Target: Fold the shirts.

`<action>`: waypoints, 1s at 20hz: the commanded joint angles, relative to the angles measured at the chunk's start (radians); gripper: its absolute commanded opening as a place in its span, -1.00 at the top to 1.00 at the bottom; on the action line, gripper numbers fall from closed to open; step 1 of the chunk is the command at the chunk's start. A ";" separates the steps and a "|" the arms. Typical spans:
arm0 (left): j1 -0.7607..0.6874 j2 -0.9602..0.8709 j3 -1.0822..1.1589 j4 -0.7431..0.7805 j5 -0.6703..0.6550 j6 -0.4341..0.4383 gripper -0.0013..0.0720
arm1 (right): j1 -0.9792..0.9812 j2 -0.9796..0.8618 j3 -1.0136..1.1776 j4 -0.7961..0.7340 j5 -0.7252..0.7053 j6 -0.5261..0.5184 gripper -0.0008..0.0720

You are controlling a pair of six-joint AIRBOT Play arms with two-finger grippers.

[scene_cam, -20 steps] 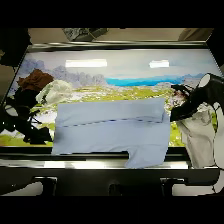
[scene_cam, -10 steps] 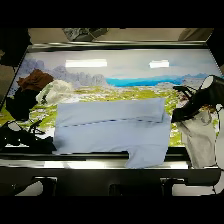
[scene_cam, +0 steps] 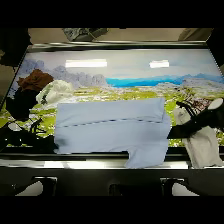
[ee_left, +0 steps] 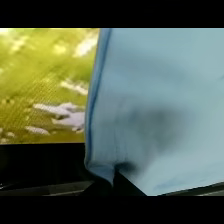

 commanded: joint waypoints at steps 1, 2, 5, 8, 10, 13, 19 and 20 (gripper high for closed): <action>0.000 0.000 0.000 -0.004 0.002 0.025 0.87 | -0.053 0.119 -0.203 -0.035 -0.057 -0.003 -0.39; 0.000 0.000 0.000 -0.004 0.001 0.029 0.87 | -0.053 0.131 -0.240 -0.035 -0.074 -0.003 -0.39; 0.000 0.000 0.000 -0.005 0.001 0.029 0.87 | -0.052 0.132 -0.347 -0.031 -0.141 0.007 -0.39; 0.000 0.000 0.000 -0.012 0.001 0.029 0.87 | -0.052 0.132 -0.438 0.030 -0.203 0.004 -0.39; 0.000 0.000 0.000 -0.012 0.001 0.029 0.87 | -0.052 0.132 -0.460 0.020 -0.246 0.006 -0.38; 0.000 0.000 0.000 -0.012 0.001 0.029 0.87 | -0.052 0.132 -0.479 0.018 -0.273 0.009 -0.37; 0.000 0.002 0.001 -0.012 0.012 0.051 0.88 | -0.053 0.134 -0.478 0.019 -0.278 -0.007 0.84; 0.000 0.009 0.007 -0.012 0.011 0.066 0.88 | -0.053 0.137 -0.464 0.023 -0.266 -0.033 0.84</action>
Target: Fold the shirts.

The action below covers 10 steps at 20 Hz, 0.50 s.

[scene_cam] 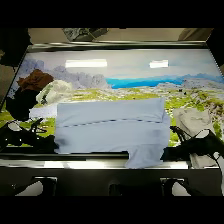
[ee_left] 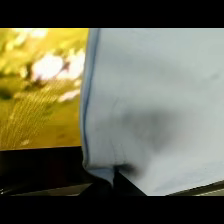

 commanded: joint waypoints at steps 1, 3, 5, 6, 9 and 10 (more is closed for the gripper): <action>-0.001 0.027 0.020 0.000 -0.001 0.028 0.88 | -0.001 0.014 0.035 0.013 0.023 -0.075 0.84; -0.013 0.101 0.054 0.000 0.002 0.026 0.88 | 0.000 0.058 0.099 0.054 0.057 -0.114 0.85; -0.018 0.167 0.104 0.000 0.003 -0.014 0.89 | 0.000 0.087 0.181 0.133 0.069 -0.072 0.85; -0.021 0.177 0.136 0.000 0.001 -0.031 0.89 | 0.000 0.086 0.222 0.195 0.061 -0.064 0.85; -0.020 0.135 0.259 -0.003 0.013 -0.058 0.89 | 0.061 0.036 0.398 0.232 -0.004 -0.030 0.85; -0.020 0.100 0.307 -0.005 0.016 -0.064 0.89 | 0.103 0.001 0.463 0.220 -0.050 -0.013 0.85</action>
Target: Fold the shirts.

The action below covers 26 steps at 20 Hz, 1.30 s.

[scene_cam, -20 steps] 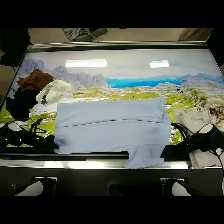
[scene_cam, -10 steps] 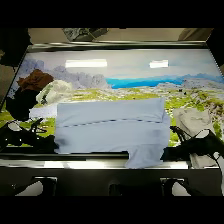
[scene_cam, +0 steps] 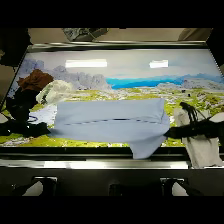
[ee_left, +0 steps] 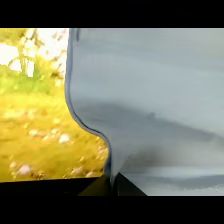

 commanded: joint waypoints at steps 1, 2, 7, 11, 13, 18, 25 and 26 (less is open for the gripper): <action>-0.001 -0.077 0.159 -0.017 0.012 -0.031 0.89 | 0.103 -0.092 0.220 0.039 -0.132 0.056 0.85; -0.001 -0.129 0.210 -0.033 0.012 -0.031 0.89 | 0.132 -0.147 0.289 0.039 -0.182 0.083 0.85; -0.005 -0.419 0.485 -0.094 0.007 -0.068 0.89 | 0.156 -0.443 0.594 0.045 -0.233 0.190 0.85; -0.042 -0.609 0.597 -0.149 0.011 -0.068 0.88 | 0.164 -0.557 0.612 0.111 -0.285 0.188 0.85; -0.057 -0.664 0.608 -0.148 0.020 -0.068 0.88 | 0.183 -0.590 0.612 0.100 -0.286 0.187 0.85; -0.060 -0.701 0.616 -0.114 0.015 -0.137 0.30 | 0.195 -0.602 0.612 0.047 -0.270 0.175 0.81; -0.026 -0.543 0.683 -0.111 -0.052 -0.132 -0.69 | 0.066 -0.549 0.649 -0.067 0.042 0.069 -0.97; -0.029 -0.514 0.683 -0.112 -0.052 -0.132 -0.68 | 0.064 -0.564 0.637 -0.057 0.054 0.069 -0.97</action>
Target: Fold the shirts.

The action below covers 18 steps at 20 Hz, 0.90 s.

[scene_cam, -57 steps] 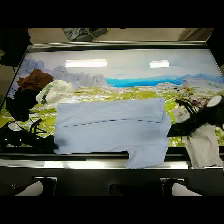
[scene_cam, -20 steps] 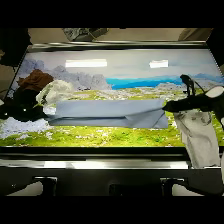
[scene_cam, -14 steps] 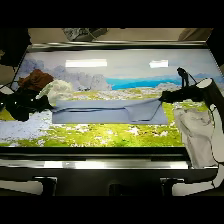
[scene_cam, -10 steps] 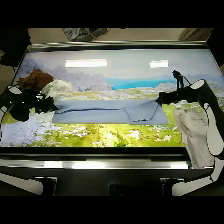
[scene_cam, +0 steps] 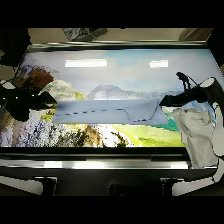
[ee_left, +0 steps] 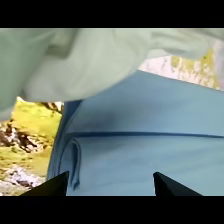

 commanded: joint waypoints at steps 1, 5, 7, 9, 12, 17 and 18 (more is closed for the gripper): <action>0.003 0.099 0.011 0.003 -0.003 -0.003 -0.68 | -0.029 -0.025 -0.019 -0.022 0.112 -0.007 -0.97; -0.017 0.208 0.010 -0.001 -0.007 -0.007 -0.68 | -0.010 -0.114 -0.032 0.124 0.049 0.021 -0.97; -0.042 0.263 0.010 -0.001 -0.008 -0.007 -0.68 | 0.009 -0.152 -0.032 0.169 0.014 0.056 -0.97; -0.072 0.312 0.010 -0.001 -0.008 -0.007 -0.68 | 0.037 -0.174 -0.032 0.164 -0.014 0.103 -0.96; -0.129 0.359 0.010 -0.001 -0.008 -0.003 -0.68 | 0.078 -0.185 -0.032 0.160 -0.032 0.160 -0.22; -0.315 0.341 -0.122 -0.023 0.106 0.027 0.86 | 0.083 -0.054 -0.031 0.178 0.031 0.132 0.85; -0.375 0.330 -0.181 -0.055 0.175 0.027 0.87 | 0.083 -0.005 -0.031 0.179 0.048 0.133 0.85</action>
